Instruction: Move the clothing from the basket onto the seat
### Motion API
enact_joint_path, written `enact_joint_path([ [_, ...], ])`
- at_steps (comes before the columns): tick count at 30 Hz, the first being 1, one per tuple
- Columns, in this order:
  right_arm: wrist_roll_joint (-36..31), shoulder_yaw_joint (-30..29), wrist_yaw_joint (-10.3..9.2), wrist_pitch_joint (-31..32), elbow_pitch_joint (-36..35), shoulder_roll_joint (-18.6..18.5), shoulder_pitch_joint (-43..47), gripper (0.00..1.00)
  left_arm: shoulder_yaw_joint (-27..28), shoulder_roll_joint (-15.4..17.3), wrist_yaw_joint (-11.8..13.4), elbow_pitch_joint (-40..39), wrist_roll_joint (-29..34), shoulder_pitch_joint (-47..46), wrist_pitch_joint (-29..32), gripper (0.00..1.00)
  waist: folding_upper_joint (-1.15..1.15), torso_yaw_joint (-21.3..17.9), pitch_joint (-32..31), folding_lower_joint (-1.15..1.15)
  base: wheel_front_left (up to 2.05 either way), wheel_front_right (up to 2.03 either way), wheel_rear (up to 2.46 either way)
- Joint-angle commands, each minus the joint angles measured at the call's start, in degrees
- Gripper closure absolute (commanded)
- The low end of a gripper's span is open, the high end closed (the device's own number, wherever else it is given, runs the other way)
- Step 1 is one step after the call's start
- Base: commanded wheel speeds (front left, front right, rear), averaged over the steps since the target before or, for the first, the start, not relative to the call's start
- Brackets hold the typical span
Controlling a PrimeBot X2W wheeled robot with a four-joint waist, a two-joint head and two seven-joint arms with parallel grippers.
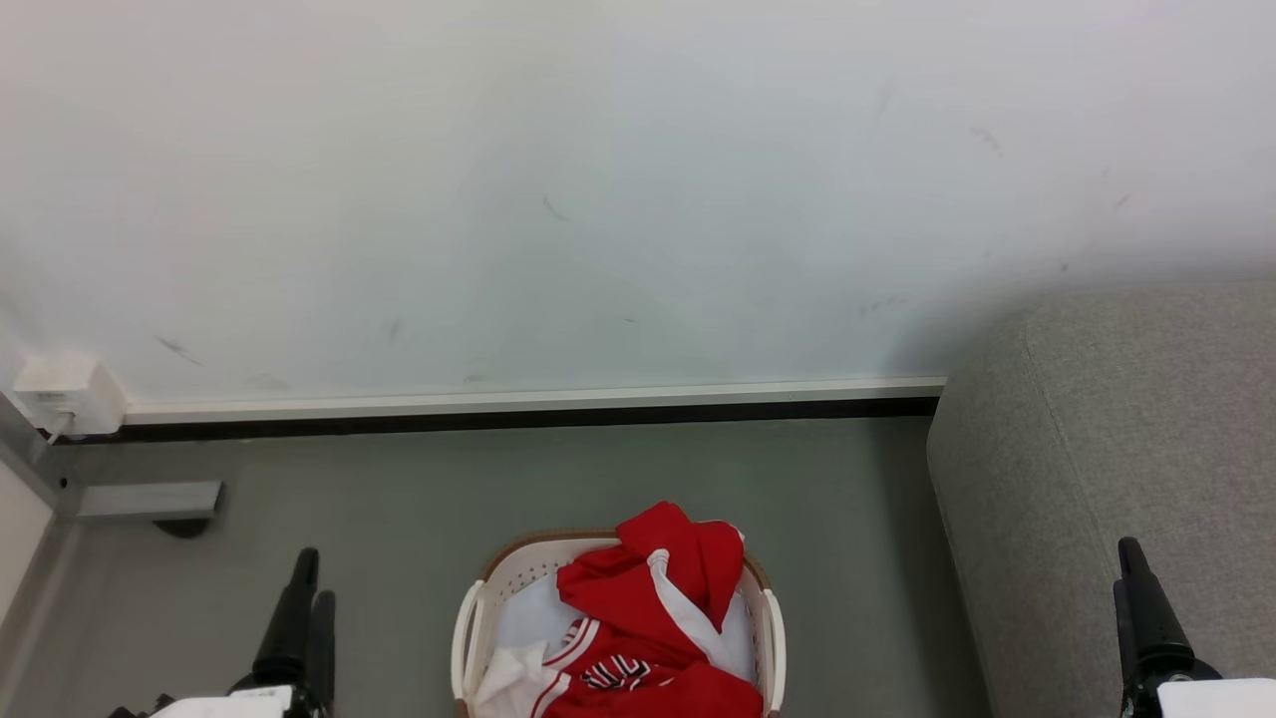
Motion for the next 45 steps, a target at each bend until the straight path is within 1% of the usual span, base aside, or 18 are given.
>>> enact_joint_path([
  [1,-2.7,0.1,-0.01,-0.8,-1.2,-0.5,-1.0,0.0,0.2,0.4,-0.2,-0.8,2.2,-0.6,-0.7,0.0,0.0,0.0,0.0,0.0,0.0,0.0,0.0],
  [12,-17.2,1.7,-0.02,-3.4,-4.1,-0.6,-0.3,0.0,0.8,0.5,-0.2,-2.3,14.0,0.3,-3.4,0.0,0.0,0.2,0.0,0.0,0.0,0.0,0.0],
  [19,-25.6,3.1,-0.03,-5.0,-5.7,-0.7,0.2,0.0,0.3,0.5,0.3,-3.4,21.0,1.0,-5.0,0.0,0.0,0.3,0.0,0.0,0.0,0.0,0.0],
  [24,-32.0,4.2,-0.04,-6.1,-6.3,-0.7,0.5,0.0,-0.2,0.6,0.8,-4.2,27.2,1.6,-6.0,0.0,0.0,0.4,0.0,0.0,0.0,0.0,0.0],
  [25,-32.0,4.2,-0.04,-6.1,-6.3,-0.7,0.5,0.0,-0.2,0.6,0.8,-4.2,27.2,1.6,-6.0,0.0,0.0,0.4,0.0,0.0,0.0,0.0,0.0],
  [34,-42.0,5.2,-0.04,-7.8,-5.1,-0.8,1.0,0.0,-1.3,0.6,1.9,-5.7,38.2,2.7,-7.7,0.0,0.0,0.6,0.0,0.0,0.0,0.0,0.0],
  [45,-51.7,5.6,-0.06,-9.7,-2.0,-0.8,1.0,0.0,-2.2,0.7,2.5,-6.3,47.7,3.9,-9.7,0.0,0.0,0.8,0.0,0.0,0.0,0.0,0.0],
])
